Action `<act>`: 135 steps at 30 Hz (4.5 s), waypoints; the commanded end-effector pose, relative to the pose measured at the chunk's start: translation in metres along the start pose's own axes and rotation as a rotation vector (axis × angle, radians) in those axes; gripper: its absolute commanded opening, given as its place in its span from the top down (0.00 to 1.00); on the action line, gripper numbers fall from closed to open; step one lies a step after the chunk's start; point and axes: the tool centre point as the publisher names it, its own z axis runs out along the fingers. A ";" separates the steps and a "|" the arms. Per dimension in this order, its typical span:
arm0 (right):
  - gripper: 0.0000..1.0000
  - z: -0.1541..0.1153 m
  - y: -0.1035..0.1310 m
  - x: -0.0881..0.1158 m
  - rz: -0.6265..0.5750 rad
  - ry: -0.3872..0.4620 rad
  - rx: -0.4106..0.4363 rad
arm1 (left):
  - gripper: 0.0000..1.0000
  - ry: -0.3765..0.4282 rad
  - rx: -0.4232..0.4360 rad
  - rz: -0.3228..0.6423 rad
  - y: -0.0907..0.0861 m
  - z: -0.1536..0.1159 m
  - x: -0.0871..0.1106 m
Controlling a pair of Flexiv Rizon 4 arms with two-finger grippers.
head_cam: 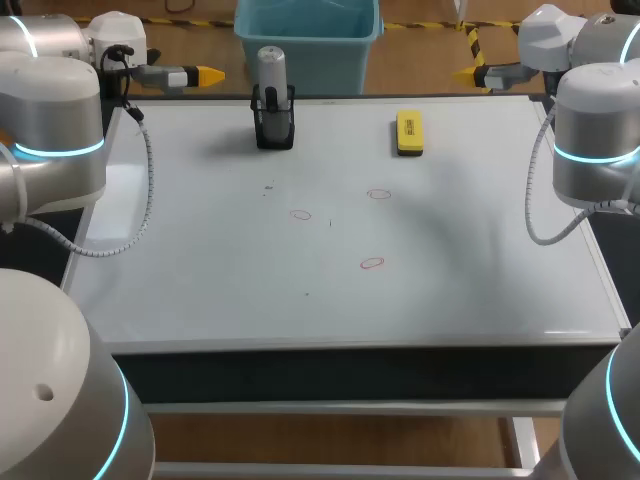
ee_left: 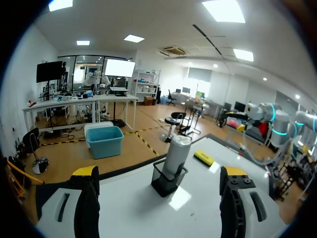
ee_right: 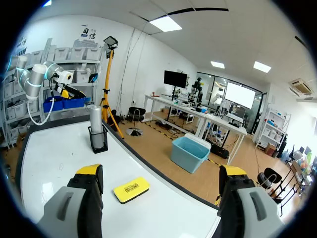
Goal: Pick up the inspection probe, press it on each red-marked spot on the whiteboard one by one, put down the probe, pick up the eraser, and wipe off all the red marks.
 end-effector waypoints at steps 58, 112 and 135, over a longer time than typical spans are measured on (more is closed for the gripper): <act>0.00 0.000 0.000 0.000 0.000 0.001 0.000 | 0.00 0.000 0.002 -0.001 0.001 0.000 0.000; 0.00 0.000 0.000 0.000 0.000 0.001 0.000 | 0.00 0.531 0.153 0.204 0.016 0.072 0.012; 0.00 0.000 0.000 0.000 0.000 0.001 0.000 | 0.00 0.798 0.245 0.289 0.011 0.122 0.043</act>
